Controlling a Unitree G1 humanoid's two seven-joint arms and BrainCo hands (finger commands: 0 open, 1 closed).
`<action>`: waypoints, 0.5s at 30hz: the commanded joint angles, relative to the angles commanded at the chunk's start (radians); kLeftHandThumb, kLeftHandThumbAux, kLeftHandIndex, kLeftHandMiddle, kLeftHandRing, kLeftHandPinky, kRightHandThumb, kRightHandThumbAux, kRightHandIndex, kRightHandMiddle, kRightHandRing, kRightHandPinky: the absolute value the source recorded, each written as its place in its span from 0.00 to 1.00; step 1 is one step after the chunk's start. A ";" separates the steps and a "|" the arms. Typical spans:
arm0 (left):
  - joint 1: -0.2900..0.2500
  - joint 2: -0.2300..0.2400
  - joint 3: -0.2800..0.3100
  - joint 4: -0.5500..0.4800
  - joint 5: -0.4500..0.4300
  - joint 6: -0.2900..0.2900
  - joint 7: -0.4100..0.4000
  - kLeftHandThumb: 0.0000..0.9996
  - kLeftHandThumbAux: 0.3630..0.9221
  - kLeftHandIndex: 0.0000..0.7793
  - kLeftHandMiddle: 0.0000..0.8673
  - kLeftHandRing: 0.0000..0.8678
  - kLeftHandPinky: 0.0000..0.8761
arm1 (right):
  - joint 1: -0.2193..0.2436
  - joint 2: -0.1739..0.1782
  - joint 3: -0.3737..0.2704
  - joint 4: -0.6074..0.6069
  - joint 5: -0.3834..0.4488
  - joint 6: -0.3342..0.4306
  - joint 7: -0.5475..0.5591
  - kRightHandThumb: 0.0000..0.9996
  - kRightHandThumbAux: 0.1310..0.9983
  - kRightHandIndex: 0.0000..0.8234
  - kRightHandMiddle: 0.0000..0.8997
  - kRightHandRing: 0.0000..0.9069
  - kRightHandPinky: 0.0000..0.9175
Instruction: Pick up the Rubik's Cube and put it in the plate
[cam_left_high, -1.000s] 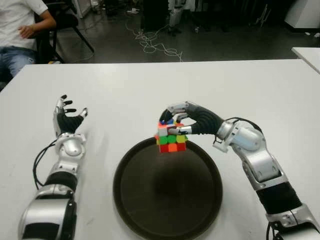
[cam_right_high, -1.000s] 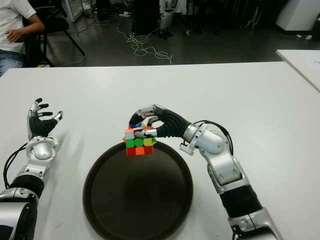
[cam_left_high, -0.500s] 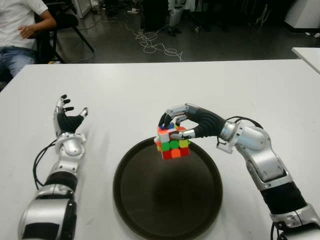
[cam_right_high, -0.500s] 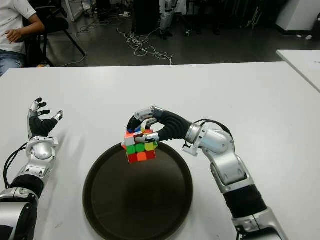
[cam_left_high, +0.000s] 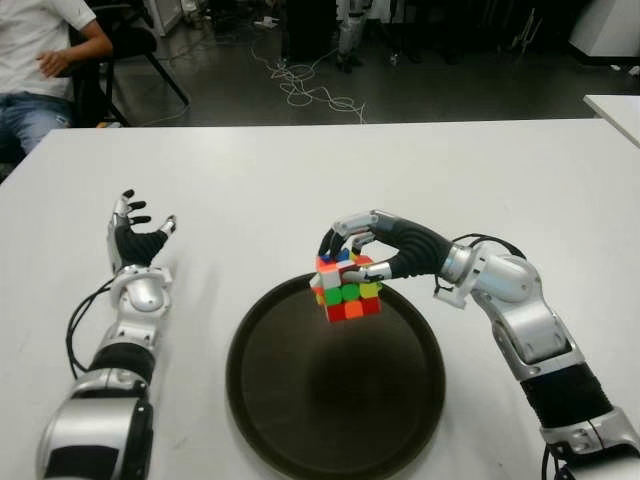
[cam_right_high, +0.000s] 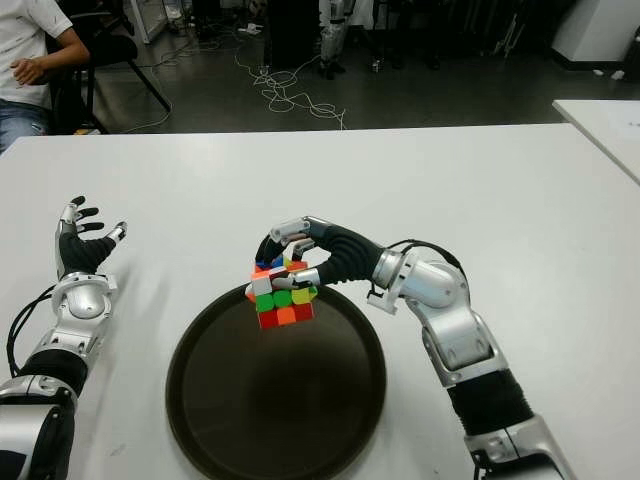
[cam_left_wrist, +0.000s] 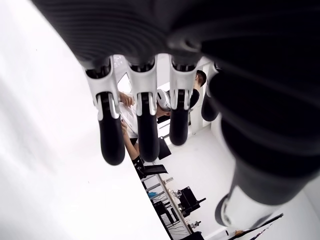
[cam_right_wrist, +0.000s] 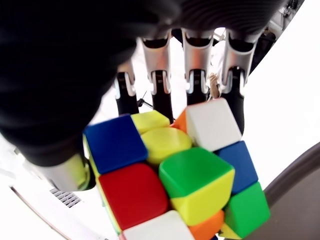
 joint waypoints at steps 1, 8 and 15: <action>0.000 0.000 0.000 0.001 0.000 -0.003 0.000 0.12 0.74 0.15 0.28 0.38 0.52 | -0.001 0.001 0.000 0.003 -0.002 -0.004 -0.003 0.69 0.68 0.53 0.90 0.91 0.90; 0.003 0.004 -0.004 0.007 0.007 -0.024 0.004 0.13 0.76 0.15 0.25 0.32 0.43 | -0.009 0.008 0.001 0.027 -0.002 -0.017 -0.008 0.69 0.68 0.53 0.89 0.90 0.89; 0.003 0.005 -0.006 0.011 0.012 -0.024 0.010 0.12 0.78 0.16 0.28 0.37 0.51 | -0.010 0.012 0.004 0.048 -0.037 -0.053 -0.041 0.68 0.69 0.52 0.82 0.84 0.83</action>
